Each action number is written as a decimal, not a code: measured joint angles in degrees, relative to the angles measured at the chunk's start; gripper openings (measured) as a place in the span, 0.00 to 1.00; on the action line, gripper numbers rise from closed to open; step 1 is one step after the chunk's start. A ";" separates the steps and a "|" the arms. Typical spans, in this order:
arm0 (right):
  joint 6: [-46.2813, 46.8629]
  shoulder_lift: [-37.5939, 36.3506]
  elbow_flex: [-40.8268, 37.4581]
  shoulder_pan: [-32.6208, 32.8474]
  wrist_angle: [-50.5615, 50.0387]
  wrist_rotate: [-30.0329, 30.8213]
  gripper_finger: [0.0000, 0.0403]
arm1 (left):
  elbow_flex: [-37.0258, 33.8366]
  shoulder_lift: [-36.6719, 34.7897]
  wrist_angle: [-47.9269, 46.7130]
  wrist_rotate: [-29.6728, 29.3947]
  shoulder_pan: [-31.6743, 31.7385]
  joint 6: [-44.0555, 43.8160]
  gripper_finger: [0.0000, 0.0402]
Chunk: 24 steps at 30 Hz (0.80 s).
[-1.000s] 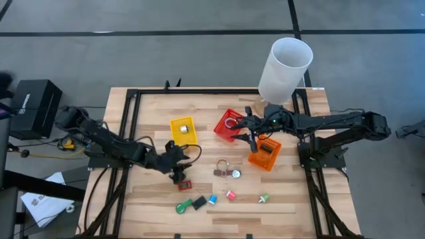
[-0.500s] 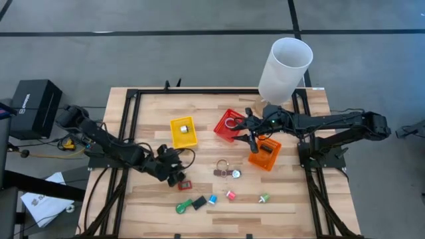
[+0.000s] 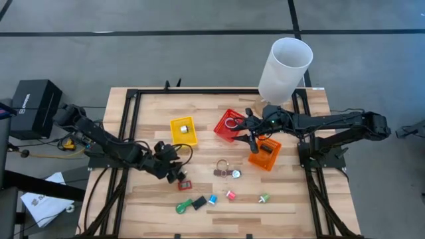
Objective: Pick & Place Office items
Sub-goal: Put the black adapter into the yellow basket
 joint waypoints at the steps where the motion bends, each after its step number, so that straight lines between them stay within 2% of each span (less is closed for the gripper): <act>1: 0.01 0.00 0.00 -0.01 0.00 0.00 0.37 | 0.00 0.02 0.38 -0.01 0.00 -0.54 0.26; 15: 0.00 0.00 0.00 -0.01 0.00 0.00 0.37 | 0.00 0.22 4.17 1.11 -0.78 -0.99 0.27; 21: -0.02 0.00 0.00 0.00 0.00 0.00 0.37 | 0.00 4.09 9.35 4.74 -2.55 -1.07 0.38; 24: -0.01 0.00 0.00 0.00 0.00 0.00 0.37 | 0.00 6.58 9.68 9.38 -2.82 -1.74 0.44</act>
